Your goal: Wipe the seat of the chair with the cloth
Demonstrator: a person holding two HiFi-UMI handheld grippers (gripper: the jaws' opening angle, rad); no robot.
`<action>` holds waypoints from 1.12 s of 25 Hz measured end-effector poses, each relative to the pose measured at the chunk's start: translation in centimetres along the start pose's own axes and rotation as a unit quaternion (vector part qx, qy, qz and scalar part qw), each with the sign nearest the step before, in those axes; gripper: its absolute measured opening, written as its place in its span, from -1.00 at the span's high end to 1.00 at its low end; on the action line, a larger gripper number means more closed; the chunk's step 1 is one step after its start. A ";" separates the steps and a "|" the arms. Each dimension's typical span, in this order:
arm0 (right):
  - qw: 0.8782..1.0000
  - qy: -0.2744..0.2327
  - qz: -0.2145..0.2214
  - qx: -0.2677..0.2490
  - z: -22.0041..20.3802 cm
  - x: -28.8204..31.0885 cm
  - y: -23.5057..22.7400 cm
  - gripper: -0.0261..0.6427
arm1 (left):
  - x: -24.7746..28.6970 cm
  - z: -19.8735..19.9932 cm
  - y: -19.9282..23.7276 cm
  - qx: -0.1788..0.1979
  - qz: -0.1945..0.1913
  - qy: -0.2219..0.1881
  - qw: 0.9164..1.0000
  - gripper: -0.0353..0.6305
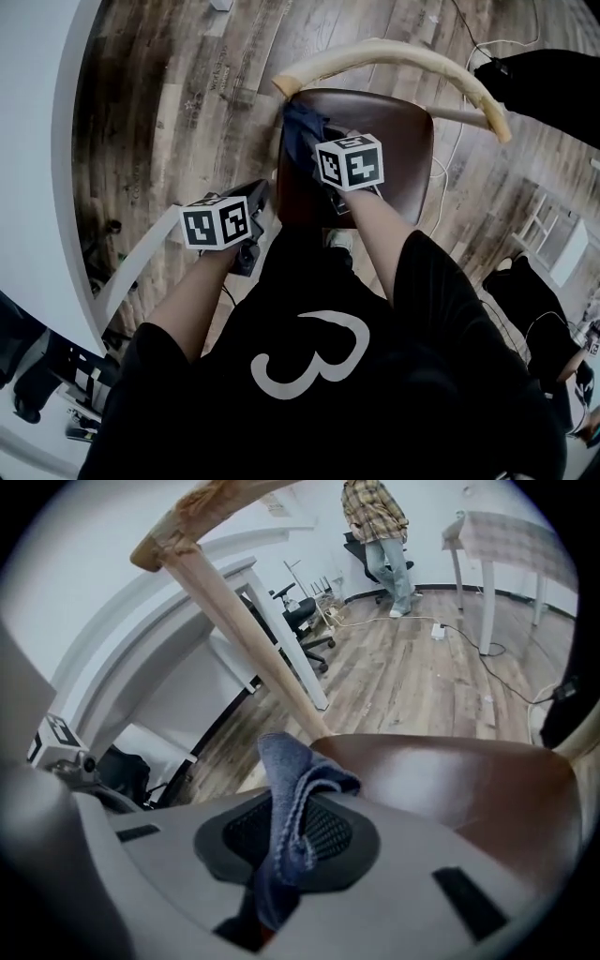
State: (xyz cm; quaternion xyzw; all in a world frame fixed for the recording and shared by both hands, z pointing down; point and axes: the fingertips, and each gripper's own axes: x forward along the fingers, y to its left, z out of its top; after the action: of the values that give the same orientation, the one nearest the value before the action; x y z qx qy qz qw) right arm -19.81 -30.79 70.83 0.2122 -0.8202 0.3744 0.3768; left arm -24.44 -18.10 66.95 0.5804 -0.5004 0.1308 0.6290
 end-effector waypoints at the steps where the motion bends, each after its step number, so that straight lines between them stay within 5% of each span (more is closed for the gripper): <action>1: 1.000 0.004 -0.008 -0.007 -0.3 0.1 -0.4 0.76 | 0.0 -0.1 0.1 0.000 0.001 0.001 1.000 0.86; 8: 0.997 0.014 -0.057 -0.054 -1.2 -0.6 -3.0 0.76 | 0.6 -0.9 0.3 0.007 0.004 0.014 1.000 0.86; 28: 0.980 0.000 -0.195 -0.039 -2.1 -7.0 -14.4 0.76 | 2.0 -0.5 -0.1 0.015 0.008 0.037 0.999 0.86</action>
State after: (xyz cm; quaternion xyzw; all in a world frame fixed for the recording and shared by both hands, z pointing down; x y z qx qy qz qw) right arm -5.39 -37.76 72.83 0.3537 -0.7769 0.2614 0.4505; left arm -23.24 -18.50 68.54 0.5804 -0.4793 0.1651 0.6373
